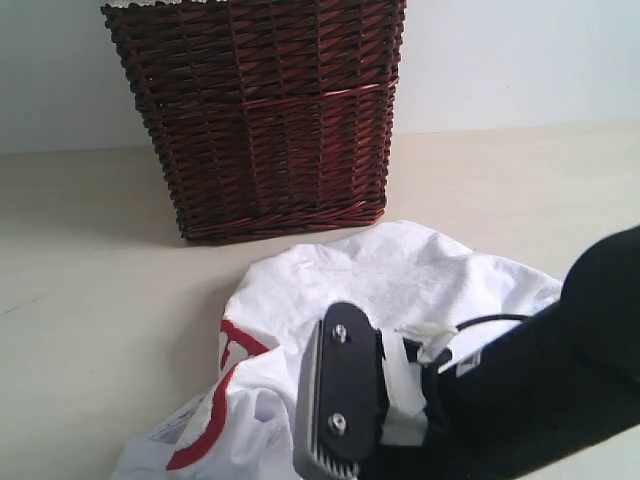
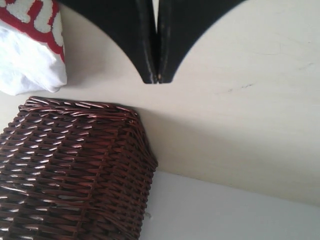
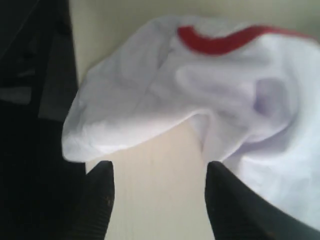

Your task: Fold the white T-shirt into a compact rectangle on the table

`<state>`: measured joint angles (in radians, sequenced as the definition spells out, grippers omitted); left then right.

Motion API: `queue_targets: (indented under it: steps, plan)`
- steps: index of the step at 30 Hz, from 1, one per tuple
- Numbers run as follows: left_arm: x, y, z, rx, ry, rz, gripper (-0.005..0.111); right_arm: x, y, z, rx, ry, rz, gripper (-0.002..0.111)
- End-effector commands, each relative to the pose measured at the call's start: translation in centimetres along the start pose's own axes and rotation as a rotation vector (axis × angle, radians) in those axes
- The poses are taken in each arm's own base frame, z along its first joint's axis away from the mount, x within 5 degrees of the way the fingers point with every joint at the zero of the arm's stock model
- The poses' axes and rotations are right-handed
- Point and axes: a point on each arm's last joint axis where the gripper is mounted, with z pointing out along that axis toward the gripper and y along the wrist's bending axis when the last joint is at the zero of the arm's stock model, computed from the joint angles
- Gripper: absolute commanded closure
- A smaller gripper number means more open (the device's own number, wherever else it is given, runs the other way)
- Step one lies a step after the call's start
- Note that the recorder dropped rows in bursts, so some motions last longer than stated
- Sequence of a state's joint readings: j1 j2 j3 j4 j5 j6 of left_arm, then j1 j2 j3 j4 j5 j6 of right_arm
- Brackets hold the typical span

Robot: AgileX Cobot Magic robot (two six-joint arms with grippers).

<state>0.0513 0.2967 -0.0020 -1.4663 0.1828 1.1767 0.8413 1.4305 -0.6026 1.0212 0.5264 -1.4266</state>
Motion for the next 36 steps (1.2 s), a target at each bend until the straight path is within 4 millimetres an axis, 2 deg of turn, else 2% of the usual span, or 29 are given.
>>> queue_targets:
  steps: [1,6,10,14,24,30,36]
  plan:
    - [0.0,-0.1,-0.1,0.008,-0.003,-0.004,0.107,1.3,-0.1,0.2,0.054,0.009,-0.041,0.054]
    - [0.0,-0.1,-0.1,0.008,-0.003,-0.004,0.107,1.4,-0.7,0.8,0.099,0.012,-0.045,0.054]
    - [0.0,-0.1,-0.1,0.008,-0.003,-0.004,0.107,1.7,-0.9,1.9,0.071,0.008,-0.016,0.054]
    - [0.0,-0.1,-0.1,0.008,-0.003,-0.004,0.107,1.8,-0.9,2.9,0.016,0.005,-0.059,0.054]
    - [0.0,-0.1,-0.1,0.008,-0.003,-0.004,0.107,2.2,-1.6,4.6,0.020,-0.012,-0.066,0.054]
    - [0.0,-0.1,-0.1,0.008,-0.003,-0.004,0.107,2.7,-2.7,4.8,0.129,0.032,-0.012,0.054]
    - [0.0,-0.1,-0.1,0.008,-0.003,-0.004,0.107,2.0,-2.7,4.9,0.115,0.007,-0.046,0.054]
